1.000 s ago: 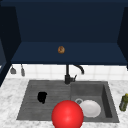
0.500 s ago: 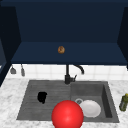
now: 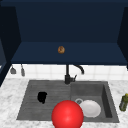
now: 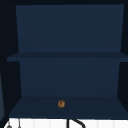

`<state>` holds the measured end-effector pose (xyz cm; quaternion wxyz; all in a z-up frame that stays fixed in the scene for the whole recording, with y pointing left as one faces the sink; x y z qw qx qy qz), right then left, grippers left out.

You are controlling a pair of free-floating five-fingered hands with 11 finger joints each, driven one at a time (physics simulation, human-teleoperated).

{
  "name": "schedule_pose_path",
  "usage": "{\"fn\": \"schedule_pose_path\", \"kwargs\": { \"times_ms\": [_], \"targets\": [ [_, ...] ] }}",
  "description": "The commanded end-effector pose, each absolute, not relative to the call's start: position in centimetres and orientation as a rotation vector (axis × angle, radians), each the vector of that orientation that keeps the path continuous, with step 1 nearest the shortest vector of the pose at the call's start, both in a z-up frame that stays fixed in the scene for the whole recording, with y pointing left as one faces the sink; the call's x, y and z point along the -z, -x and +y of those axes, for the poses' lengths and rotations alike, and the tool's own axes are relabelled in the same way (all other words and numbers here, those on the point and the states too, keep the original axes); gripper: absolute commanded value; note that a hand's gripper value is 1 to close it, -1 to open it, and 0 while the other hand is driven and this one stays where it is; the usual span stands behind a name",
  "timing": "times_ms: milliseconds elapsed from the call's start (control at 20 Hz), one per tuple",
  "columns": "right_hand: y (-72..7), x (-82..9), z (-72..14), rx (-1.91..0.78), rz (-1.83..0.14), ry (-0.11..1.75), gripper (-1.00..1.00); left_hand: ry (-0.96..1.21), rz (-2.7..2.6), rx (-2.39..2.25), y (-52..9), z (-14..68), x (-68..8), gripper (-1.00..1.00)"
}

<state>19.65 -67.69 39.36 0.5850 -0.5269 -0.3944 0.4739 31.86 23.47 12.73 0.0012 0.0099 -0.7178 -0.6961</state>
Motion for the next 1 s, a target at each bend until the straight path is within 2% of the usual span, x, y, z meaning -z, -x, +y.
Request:
{"fn": "schedule_pose_path", "kwargs": {
  "times_ms": [0, 950],
  "targets": [
    [-19.6, -41.4, -66.6, -1.110, -0.928, 1.218, -1.00, -0.031, -2.253, 2.185, -31.9, 23.5, -12.7, 0.00],
    [-17.8, -46.7, -57.1, -1.089, -0.926, 1.211, -1.00, -0.031, -2.253, 2.185, -31.9, 23.5, -12.7, 0.00]
  ]
}}
